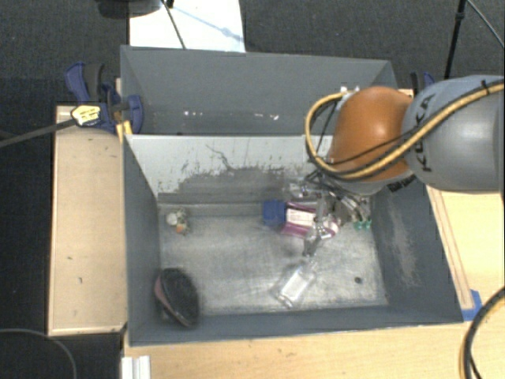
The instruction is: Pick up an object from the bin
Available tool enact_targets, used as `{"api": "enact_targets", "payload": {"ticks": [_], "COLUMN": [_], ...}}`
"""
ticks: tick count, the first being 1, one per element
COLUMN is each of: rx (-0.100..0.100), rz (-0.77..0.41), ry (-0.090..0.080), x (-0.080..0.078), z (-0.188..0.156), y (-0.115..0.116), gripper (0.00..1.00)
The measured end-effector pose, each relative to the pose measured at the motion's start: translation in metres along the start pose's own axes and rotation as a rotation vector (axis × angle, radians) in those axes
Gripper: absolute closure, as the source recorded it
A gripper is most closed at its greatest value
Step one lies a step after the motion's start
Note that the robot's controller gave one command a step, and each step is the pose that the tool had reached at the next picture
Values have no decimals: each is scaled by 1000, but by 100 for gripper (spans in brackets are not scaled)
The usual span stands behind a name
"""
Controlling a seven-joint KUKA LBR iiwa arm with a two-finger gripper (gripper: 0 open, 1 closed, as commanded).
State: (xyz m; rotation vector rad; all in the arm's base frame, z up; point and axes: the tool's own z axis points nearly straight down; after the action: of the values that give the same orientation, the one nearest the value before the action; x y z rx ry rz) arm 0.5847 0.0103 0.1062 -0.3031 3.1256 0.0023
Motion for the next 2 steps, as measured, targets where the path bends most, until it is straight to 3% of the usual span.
{"api": "enact_targets", "payload": {"ticks": [1, 2], "rx": [0, 1], "rz": [4, 62], "ry": [0, 0], "x": [0, 23], "z": [0, -36], "y": [0, -4], "gripper": [100, 100]}}
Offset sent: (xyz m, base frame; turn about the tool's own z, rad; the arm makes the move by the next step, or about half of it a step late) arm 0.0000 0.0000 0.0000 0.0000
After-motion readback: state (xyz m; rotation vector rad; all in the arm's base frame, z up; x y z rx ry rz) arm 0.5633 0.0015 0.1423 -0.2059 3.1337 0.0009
